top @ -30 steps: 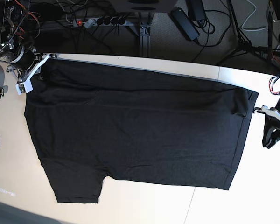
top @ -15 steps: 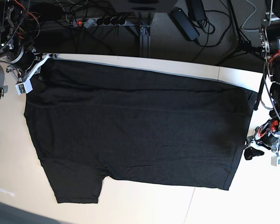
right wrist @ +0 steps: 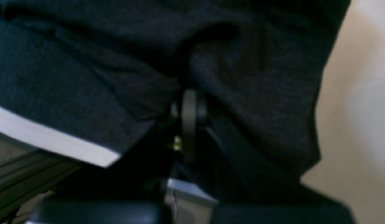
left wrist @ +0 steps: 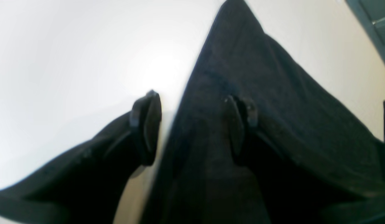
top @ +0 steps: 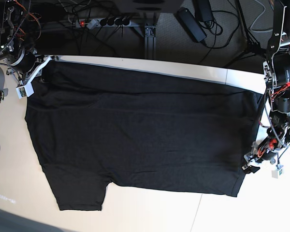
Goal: Fold the T-shirt properly
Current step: 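Move the left gripper to the folded shirt's side edge and grasp, then move the right gripper to the opposite side edge and grasp, then fold the side edges inward with both grippers, lengthwise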
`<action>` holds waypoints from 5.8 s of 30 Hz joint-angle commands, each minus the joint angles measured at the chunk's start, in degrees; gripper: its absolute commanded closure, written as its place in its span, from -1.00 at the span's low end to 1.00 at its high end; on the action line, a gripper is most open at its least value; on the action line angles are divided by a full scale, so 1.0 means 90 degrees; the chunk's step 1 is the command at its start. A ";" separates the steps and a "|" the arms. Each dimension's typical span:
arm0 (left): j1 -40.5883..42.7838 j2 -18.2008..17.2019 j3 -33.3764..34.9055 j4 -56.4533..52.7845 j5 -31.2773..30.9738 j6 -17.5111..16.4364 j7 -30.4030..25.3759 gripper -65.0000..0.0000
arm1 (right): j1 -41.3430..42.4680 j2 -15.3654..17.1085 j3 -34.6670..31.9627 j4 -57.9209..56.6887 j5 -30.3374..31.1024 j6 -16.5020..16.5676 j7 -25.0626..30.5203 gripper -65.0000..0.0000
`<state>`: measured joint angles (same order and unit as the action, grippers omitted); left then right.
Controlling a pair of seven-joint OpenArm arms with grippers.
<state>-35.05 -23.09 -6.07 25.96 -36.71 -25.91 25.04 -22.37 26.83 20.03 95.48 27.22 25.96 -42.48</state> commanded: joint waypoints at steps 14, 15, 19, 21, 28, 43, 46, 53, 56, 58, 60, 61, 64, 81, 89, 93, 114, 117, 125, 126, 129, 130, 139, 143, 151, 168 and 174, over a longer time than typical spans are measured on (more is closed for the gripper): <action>-0.0442 0.0381 -0.0005 0.0061 0.0381 -0.0027 -0.0092 -0.11 | -0.0007 0.0102 0.0070 0.0068 0.0148 0.0282 -0.0107 1.00; -0.0440 0.0386 0.0000 0.0061 0.0444 -0.0027 -0.0117 -0.03 | -0.0005 0.0102 0.0070 0.0068 0.0148 0.0282 -0.0112 1.00; -0.0437 0.0396 0.0002 0.0061 0.0794 0.0430 -0.0294 0.19 | -0.0005 0.0102 0.0070 0.0068 0.0146 0.0282 -0.0114 1.00; -0.0425 0.0396 0.0002 0.0061 0.0971 0.0576 -0.0432 0.33 | -0.0005 0.0102 0.0070 0.0068 0.0148 0.0279 -0.0114 1.00; -0.0427 0.0396 0.0002 0.0061 0.0967 0.0576 -0.0427 0.95 | 0.0015 0.0104 0.0073 0.0080 0.0648 0.0279 -0.0090 1.00; -0.0423 0.0398 0.0007 0.0061 0.0969 0.0571 -0.0430 1.00 | 0.0743 0.0104 0.1656 0.1433 0.1413 0.0279 0.0010 1.00; -0.0406 0.0401 0.0007 0.0061 0.0969 0.0517 -0.0274 1.00 | 0.1532 0.0177 0.1719 0.1103 0.1273 0.0279 0.0027 1.00; -0.0403 0.0415 0.0010 0.0061 0.1049 0.0282 -0.0136 1.00 | 0.3565 0.0226 0.1343 -0.1464 0.0903 0.0279 0.0253 1.00; -0.0369 0.0408 0.0012 0.0061 0.1066 0.0282 -0.0061 1.00 | 0.4425 0.0231 0.1290 -0.2880 0.0629 0.0274 0.0729 0.70; -0.0352 0.0410 0.0012 0.0061 0.1064 0.0279 0.0027 1.00 | 0.4957 0.0248 0.1290 -0.3801 0.0515 0.0272 0.1030 0.41; -0.0318 0.0410 0.0012 0.0061 0.1066 0.0279 0.0056 1.00 | 0.5462 0.0267 0.1290 -0.4699 0.0291 0.0257 0.1324 0.28; -0.0306 0.0410 0.0012 0.0061 0.1066 0.0279 0.0056 1.00 | 0.5697 0.0284 0.1287 -0.5141 0.0170 0.0240 0.1457 0.25; -0.0257 0.0367 0.0012 0.0061 0.1064 0.0282 0.0068 1.00 | 0.6326 0.0323 0.1287 -0.6443 -0.0274 -0.0134 0.1712 0.25; -0.0197 0.0253 0.0012 0.0063 0.0962 0.0282 0.0032 1.00 | 0.6844 -0.0534 0.1270 -0.8128 -0.0874 -0.0019 0.2181 0.08; -0.0197 0.0257 0.0012 0.0063 0.0913 0.0282 0.0005 1.00 | 0.6931 -0.0784 0.0627 -0.8121 -0.1001 0.0107 0.2181 0.08; -0.0197 0.0255 0.0012 0.0063 0.0913 0.0282 -0.0039 1.00 | 0.6926 -0.0775 0.0085 -0.8121 -0.1183 0.0095 0.2290 0.41; -0.0104 -0.0845 0.0012 0.0129 -0.1715 -0.1565 0.1307 1.00 | 0.5294 -0.0508 -0.0044 -0.4381 -0.0605 0.0454 0.1826 1.00; 0.0005 -0.0954 0.0012 0.0163 -0.2419 -0.1565 0.2076 1.00 | 0.4787 -0.0406 -0.0044 -0.3745 -0.0289 0.0454 0.1729 1.00; 0.1411 -0.1406 0.0010 0.1919 -0.3422 -0.1565 0.2630 1.00 | 0.3602 -0.0177 -0.0036 -0.2441 -0.0138 0.0452 0.1683 1.00; 0.1586 -0.1406 0.0010 0.2217 -0.3422 -0.1565 0.2635 1.00 | 0.3500 -0.0141 -0.0032 -0.2351 -0.0097 0.0452 0.1664 1.00; 0.2006 -0.1426 0.0005 0.3016 -0.3422 -0.1565 0.2628 1.00 | 0.3274 -0.0085 -0.0010 -0.2137 0.0032 0.0449 0.1562 1.00; 0.2120 -0.1443 0.0002 0.3237 -0.3422 -0.1565 0.2630 1.00 | 0.3208 -0.0078 0.0007 -0.2067 0.0044 0.0452 0.1501 1.00; 0.2373 -0.1457 -0.0182 0.3672 -0.3351 -0.1565 0.2812 1.00 | 0.3026 0.0002 0.0141 -0.1906 0.0095 0.0452 0.1090 1.00; 0.2518 -0.1457 -0.0442 0.3672 -0.3322 -0.1565 0.2851 1.00 | 0.2990 0.0000 0.0340 -0.1904 0.0100 0.0452 0.0976 1.00; 0.2715 -0.1452 -0.0466 0.3672 -0.3376 -0.1565 0.2705 1.00 | 0.2924 -0.0005 0.0386 -0.2025 0.0097 0.0447 0.0981 1.00; 0.2715 -0.1440 -0.0466 0.3674 -0.3325 -0.1565 0.2582 1.00 | 0.4284 -0.0002 0.0386 -0.2834 -0.0221 0.0418 0.1188 -0.15; 0.2718 -0.1440 -0.0466 0.3677 -0.3322 -0.1565 0.2616 1.00 | 0.5564 0.0000 0.0389 -0.4826 -0.0510 0.0401 0.1467 -0.15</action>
<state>-9.41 -34.92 -9.82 58.13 -65.47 -38.65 49.34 26.11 25.69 23.22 50.94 22.00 26.96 -30.70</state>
